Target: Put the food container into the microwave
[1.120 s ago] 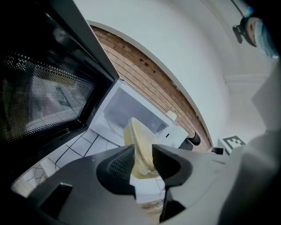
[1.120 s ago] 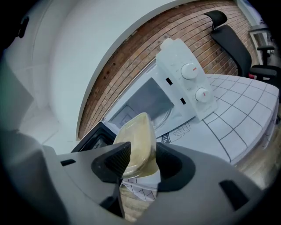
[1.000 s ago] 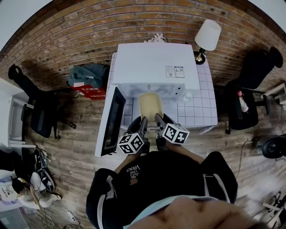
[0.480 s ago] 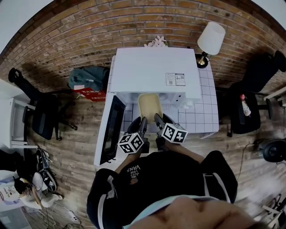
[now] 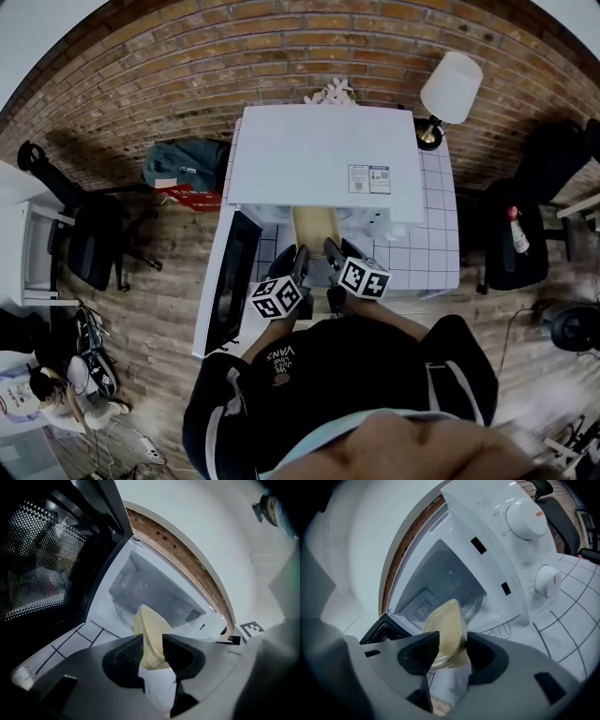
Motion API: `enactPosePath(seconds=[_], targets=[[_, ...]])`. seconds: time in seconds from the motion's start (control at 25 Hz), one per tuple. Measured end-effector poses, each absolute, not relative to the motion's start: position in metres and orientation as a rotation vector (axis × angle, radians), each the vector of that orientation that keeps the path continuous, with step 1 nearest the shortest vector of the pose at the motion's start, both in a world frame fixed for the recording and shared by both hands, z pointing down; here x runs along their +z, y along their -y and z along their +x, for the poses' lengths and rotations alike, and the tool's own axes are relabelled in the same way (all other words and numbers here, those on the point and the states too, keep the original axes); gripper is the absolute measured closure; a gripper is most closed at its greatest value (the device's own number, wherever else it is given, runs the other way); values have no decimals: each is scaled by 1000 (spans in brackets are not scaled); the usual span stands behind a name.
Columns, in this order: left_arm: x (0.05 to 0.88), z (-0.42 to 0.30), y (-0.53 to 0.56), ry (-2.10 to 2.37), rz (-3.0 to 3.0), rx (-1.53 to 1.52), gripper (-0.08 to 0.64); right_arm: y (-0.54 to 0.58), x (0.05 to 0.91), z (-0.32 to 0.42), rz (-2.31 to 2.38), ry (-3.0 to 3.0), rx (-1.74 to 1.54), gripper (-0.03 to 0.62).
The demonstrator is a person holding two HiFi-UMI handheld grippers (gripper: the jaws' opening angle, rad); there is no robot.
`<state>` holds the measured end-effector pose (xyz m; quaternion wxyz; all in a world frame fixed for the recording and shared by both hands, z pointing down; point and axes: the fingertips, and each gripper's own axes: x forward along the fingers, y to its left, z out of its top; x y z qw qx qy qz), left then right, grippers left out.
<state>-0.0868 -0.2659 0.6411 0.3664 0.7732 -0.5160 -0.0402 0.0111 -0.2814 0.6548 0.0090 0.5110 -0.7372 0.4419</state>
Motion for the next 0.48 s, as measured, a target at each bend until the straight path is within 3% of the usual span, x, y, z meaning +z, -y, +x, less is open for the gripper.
enactPosePath(seconds=[0.48], targets=[[651, -85, 297, 1347, 1972, -89, 430, 314, 660, 13, 1590, 2296, 1375, 423]])
